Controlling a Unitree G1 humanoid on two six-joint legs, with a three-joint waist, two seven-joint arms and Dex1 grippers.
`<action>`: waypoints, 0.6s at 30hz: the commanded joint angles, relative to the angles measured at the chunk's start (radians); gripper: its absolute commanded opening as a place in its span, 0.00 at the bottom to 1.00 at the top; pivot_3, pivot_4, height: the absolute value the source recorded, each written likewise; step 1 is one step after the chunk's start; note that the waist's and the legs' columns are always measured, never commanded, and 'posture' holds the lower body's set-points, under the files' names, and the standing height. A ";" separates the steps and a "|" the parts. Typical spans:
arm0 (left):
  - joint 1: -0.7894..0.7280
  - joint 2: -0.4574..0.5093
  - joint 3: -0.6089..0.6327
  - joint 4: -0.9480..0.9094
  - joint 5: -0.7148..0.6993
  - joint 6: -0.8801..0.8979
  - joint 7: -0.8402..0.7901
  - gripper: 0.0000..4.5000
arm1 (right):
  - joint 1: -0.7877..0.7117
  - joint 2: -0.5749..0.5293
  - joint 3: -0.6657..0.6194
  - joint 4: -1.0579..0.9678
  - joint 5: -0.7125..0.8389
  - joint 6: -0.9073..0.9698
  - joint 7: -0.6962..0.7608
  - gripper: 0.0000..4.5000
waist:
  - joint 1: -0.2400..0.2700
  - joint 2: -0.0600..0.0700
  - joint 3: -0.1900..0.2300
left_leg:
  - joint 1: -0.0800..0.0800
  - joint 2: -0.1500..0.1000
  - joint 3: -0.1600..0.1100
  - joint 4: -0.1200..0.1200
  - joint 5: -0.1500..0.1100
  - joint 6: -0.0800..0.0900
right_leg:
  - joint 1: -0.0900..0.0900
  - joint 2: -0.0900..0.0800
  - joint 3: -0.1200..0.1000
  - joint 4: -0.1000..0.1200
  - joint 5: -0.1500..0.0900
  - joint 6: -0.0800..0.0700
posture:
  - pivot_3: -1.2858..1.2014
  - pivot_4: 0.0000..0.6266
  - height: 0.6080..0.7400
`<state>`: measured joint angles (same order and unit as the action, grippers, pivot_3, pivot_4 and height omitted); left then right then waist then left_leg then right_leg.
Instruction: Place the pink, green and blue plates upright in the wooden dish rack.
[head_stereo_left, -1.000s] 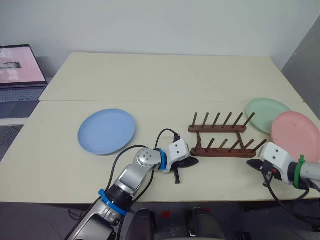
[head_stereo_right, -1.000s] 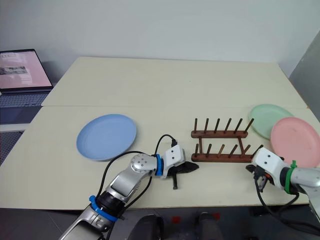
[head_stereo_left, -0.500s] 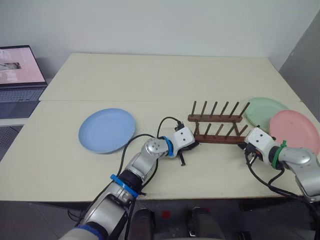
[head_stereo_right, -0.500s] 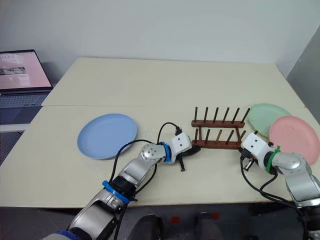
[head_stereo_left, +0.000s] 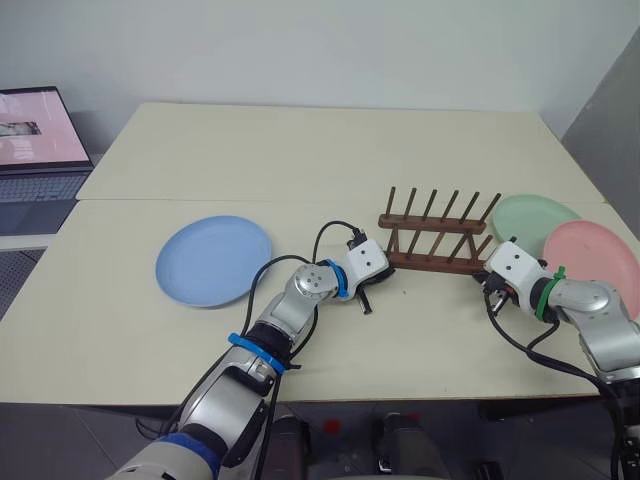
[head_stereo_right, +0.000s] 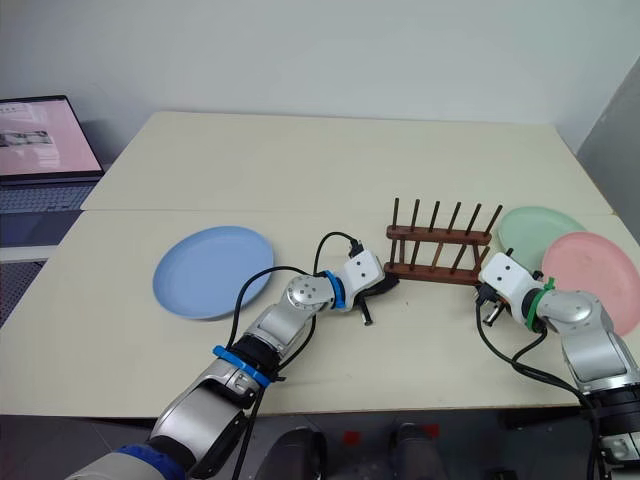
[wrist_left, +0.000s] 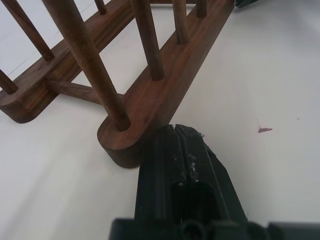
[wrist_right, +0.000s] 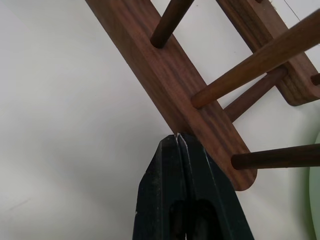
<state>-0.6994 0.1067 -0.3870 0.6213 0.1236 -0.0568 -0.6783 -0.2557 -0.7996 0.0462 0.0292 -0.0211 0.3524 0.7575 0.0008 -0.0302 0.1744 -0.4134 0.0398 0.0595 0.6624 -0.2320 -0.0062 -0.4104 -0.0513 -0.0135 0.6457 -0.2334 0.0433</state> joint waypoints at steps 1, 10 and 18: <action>-0.008 -0.009 0.015 -0.024 -0.007 -0.020 -0.006 0.00 | -0.014 -0.001 -0.032 -0.018 0.009 -0.014 -0.009 0.01 | 0.000 0.000 0.000 | 0.000 0.000 0.000 0.000 0.000 0.000 | 0.000 0.000 0.000 0.000 0.000 0.000 | 0.52 0.24 1.00; 0.232 0.250 0.082 -0.609 -0.306 0.214 -0.384 0.12 | 0.213 -0.072 -0.272 -0.390 0.184 0.158 0.072 0.08 | -0.003 0.001 0.000 | -0.003 0.005 0.000 -0.001 0.000 0.000 | -0.004 0.001 0.000 0.001 -0.001 -0.002 | 0.52 0.24 1.00; 0.241 0.484 0.248 -0.971 -0.593 0.530 -0.475 0.66 | 0.428 -0.053 -0.583 -0.598 0.255 0.303 0.041 0.69 | 0.005 0.002 0.000 | -0.001 0.007 -0.001 0.002 0.000 0.000 | 0.000 -0.002 -0.001 0.001 -0.006 -0.002 | 0.52 0.24 1.00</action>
<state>-0.4338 0.5702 -0.1833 -0.2738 -0.4001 0.4228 -1.1362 0.1622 -0.8570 -0.4662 -0.5313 0.2214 0.6355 0.8188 0.0060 -0.0286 0.1741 -0.4138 0.0461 0.0592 0.6646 -0.2319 -0.0063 -0.4101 -0.0532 -0.0139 0.6464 -0.2388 0.0416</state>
